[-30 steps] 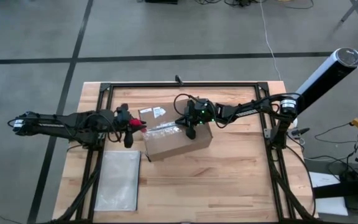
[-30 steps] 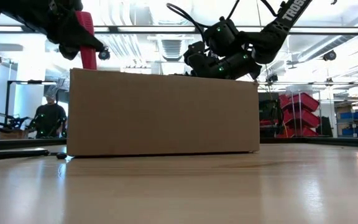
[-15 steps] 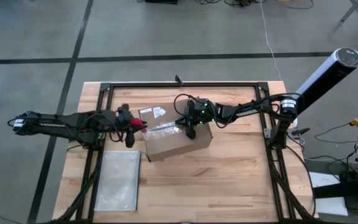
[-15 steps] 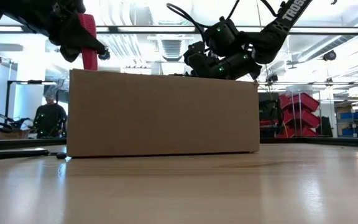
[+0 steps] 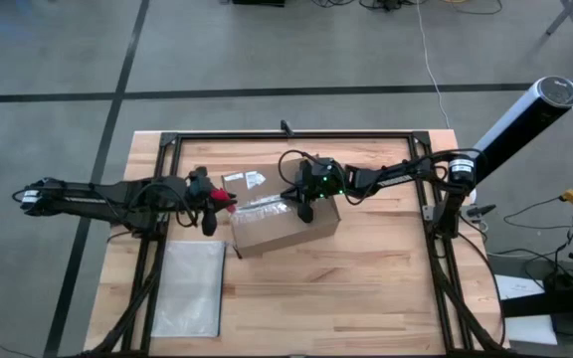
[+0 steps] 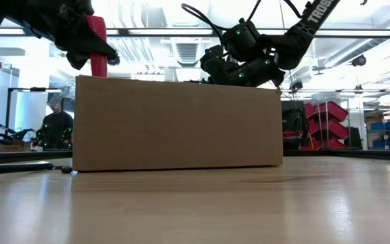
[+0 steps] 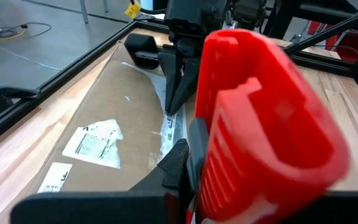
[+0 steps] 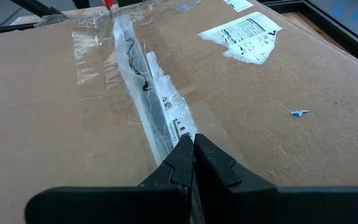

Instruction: Unpack boxes

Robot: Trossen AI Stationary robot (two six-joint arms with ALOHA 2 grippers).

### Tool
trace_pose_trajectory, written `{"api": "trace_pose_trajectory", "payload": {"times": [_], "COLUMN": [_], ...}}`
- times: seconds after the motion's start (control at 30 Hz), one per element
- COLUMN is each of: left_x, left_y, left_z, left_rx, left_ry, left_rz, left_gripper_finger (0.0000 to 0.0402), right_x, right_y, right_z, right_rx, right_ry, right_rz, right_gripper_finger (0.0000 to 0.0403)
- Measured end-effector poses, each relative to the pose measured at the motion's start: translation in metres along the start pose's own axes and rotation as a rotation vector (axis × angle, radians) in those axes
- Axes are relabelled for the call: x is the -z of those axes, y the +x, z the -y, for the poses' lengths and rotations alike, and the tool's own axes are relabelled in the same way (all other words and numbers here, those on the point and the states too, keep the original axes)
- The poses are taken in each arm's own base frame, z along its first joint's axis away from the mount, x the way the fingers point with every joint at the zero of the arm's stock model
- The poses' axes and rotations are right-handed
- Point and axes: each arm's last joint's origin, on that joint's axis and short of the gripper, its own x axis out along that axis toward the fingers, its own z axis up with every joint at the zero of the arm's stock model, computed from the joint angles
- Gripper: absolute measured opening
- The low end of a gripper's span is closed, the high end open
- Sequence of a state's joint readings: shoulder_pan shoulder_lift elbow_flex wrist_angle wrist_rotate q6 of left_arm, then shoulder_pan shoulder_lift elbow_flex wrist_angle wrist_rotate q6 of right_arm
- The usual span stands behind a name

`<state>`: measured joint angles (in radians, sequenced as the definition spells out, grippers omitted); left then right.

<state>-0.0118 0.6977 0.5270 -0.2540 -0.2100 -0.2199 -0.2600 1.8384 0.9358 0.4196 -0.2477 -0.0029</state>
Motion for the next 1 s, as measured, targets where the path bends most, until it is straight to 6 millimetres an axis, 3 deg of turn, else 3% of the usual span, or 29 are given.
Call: {"api": "trace_pose_trajectory", "payload": {"times": [0.37, 0.77, 1.0], "left_x": [-0.005, -0.031, -0.032], "left_y": [-0.001, -0.014, -0.016], "left_z": [0.001, 0.004, 0.004], "left_rx": [0.031, 0.047, 0.039], "left_ry": [0.021, 0.037, 0.088], "left_rz": [0.071, 0.176, 0.160], "left_gripper_finger": [0.0033, 0.0033, 0.0033], "right_x": [0.000, 0.000, -0.002], "right_y": [0.000, 0.000, -0.002], "right_z": [0.000, 0.000, -0.001], "right_rx": [-0.001, -0.008, -0.012], "right_ry": [0.000, -0.001, -0.004], "right_rz": [-0.001, 0.000, 0.004], "right_gripper_finger": [0.0000, 0.0000, 0.0000]}}
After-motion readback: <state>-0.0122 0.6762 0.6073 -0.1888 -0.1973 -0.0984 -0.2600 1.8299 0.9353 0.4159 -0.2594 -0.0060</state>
